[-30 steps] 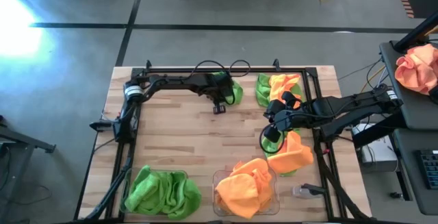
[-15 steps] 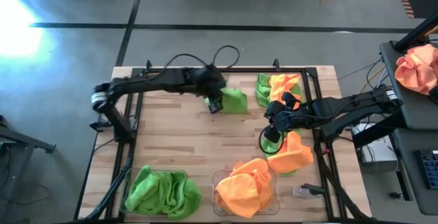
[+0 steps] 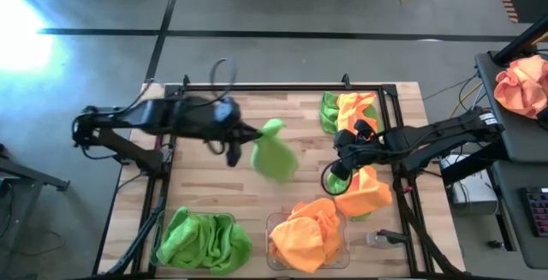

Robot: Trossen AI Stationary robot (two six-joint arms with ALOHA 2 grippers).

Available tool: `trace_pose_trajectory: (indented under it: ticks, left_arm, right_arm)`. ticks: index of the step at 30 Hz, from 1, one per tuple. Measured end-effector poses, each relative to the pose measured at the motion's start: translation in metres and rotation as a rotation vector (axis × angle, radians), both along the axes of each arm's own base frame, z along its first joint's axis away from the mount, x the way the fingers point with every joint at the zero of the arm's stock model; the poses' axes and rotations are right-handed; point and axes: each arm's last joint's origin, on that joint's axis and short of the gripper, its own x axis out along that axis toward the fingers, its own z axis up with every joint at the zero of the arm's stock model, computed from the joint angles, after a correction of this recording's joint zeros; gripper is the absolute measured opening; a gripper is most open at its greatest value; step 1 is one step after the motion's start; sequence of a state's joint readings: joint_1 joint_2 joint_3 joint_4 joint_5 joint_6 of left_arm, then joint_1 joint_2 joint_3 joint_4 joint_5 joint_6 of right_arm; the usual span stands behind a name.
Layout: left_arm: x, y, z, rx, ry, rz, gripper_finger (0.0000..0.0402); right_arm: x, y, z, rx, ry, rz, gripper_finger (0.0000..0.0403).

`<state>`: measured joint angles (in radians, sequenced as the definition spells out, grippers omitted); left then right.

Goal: Sort microfiber towel by color & place in baskets
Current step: Put the green towel into the left transparent bin

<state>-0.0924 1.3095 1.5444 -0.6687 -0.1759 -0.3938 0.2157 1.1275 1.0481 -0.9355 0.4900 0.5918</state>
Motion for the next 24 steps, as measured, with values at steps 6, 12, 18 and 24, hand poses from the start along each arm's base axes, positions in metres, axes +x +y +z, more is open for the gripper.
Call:
trace_pose_trajectory:
  ticks: [6, 12, 18, 24]
  left_arm:
    - [-0.038, -0.031, 0.022, -0.023, -0.12, 0.046, 0.0001]
    - [-0.061, -0.058, 0.031, -0.065, -0.175, 0.012, 0.0001]
    - [-0.075, -0.087, 0.033, -0.204, -0.193, -0.083, 0.0001]
    - [-0.09, -0.121, 0.039, -0.374, -0.239, -0.215, 0.0001]
  right_arm:
    - [-0.004, -0.001, -0.016, -0.009, 0.05, -0.002, 0.0022]
    - [-0.006, -0.001, -0.024, 0.005, 0.063, -0.034, 0.0022]
    - [-0.007, -0.001, -0.027, 0.004, 0.072, -0.035, 0.0022]
    - [-0.007, -0.002, -0.028, 0.018, 0.056, -0.064, 0.0022]
